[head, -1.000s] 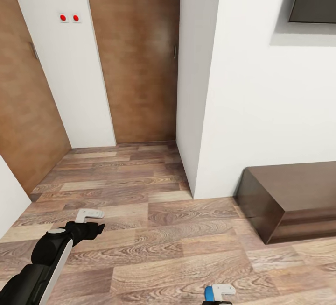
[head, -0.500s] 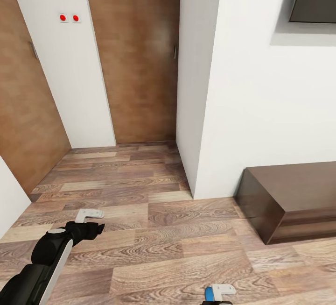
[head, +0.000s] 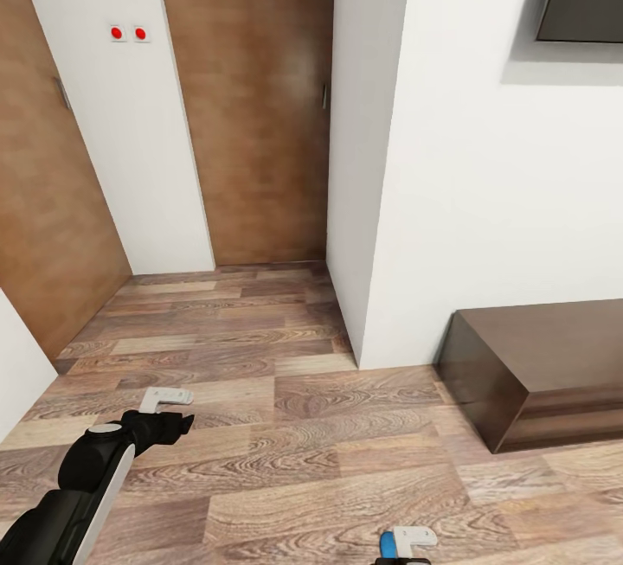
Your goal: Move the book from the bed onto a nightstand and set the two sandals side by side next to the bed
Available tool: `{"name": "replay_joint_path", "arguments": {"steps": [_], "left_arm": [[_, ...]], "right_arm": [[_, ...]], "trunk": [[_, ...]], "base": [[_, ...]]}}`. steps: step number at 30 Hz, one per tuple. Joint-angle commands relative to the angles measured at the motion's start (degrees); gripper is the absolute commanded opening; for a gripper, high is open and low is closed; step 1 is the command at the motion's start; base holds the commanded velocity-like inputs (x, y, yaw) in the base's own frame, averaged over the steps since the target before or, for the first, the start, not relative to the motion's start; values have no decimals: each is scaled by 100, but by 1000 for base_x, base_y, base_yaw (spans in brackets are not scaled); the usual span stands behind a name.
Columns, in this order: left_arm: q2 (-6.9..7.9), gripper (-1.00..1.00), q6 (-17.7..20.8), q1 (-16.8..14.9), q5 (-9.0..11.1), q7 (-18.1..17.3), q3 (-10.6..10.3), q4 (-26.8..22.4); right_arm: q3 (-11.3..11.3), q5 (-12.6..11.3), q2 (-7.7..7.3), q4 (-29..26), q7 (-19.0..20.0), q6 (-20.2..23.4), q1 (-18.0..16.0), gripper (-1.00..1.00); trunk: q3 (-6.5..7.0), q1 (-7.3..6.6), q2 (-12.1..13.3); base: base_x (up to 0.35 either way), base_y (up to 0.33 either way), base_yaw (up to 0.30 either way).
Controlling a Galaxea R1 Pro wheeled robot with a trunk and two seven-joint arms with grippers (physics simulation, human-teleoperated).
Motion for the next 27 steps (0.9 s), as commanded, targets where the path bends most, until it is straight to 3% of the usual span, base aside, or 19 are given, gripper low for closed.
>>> {"name": "replay_joint_path", "arguments": {"steps": [1,27], "left_arm": [[1,100,27,-3,9,-16,3,-5],[1,100,74,-2,13,-25,12,-105]], "right_arm": [[11,-4,1,-12,-24,38,0,100],[37,4,8,-255,-73,82,-24,100]], "trunk": [[-5,-1,-2],[-559,63,-36]], "base": [[0,0,0],[0,0,0]]}}
